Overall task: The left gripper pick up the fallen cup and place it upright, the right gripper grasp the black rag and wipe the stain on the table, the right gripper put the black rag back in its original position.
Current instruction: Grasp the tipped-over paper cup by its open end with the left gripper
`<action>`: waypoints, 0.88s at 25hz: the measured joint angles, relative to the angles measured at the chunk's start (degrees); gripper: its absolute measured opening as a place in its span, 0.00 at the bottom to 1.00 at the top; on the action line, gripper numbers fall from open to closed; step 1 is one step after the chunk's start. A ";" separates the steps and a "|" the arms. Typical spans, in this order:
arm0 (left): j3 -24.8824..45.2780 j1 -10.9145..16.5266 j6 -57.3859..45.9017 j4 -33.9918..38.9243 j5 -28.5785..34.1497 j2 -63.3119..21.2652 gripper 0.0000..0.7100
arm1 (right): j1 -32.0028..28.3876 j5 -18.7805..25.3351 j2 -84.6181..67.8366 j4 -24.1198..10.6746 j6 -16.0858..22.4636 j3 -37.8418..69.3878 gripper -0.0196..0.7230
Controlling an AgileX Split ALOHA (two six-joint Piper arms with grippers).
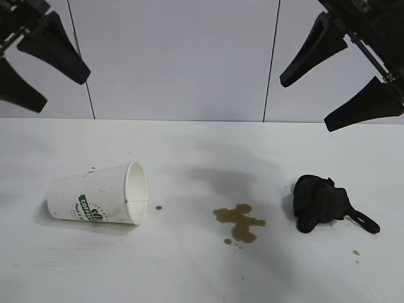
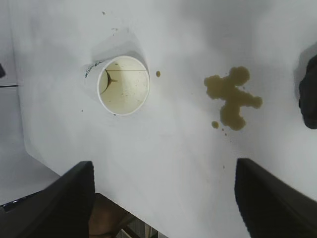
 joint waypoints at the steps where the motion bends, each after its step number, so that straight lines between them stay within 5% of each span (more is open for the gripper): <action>1: -1.39 -0.29 1.85 0.62 0.63 0.00 0.93 | 0.00 0.00 0.00 0.00 0.00 0.00 0.76; 6: -6.38 -6.57 13.33 12.13 1.95 0.00 0.93 | 0.00 0.00 0.00 0.00 0.00 0.00 0.76; 15: -6.56 -25.57 19.75 44.20 -2.74 1.98 0.94 | 0.00 0.00 0.00 0.00 0.00 0.00 0.76; 22: -6.56 -31.17 17.88 52.53 -3.72 8.35 0.94 | 0.00 0.00 0.00 -0.25 -0.05 0.00 0.76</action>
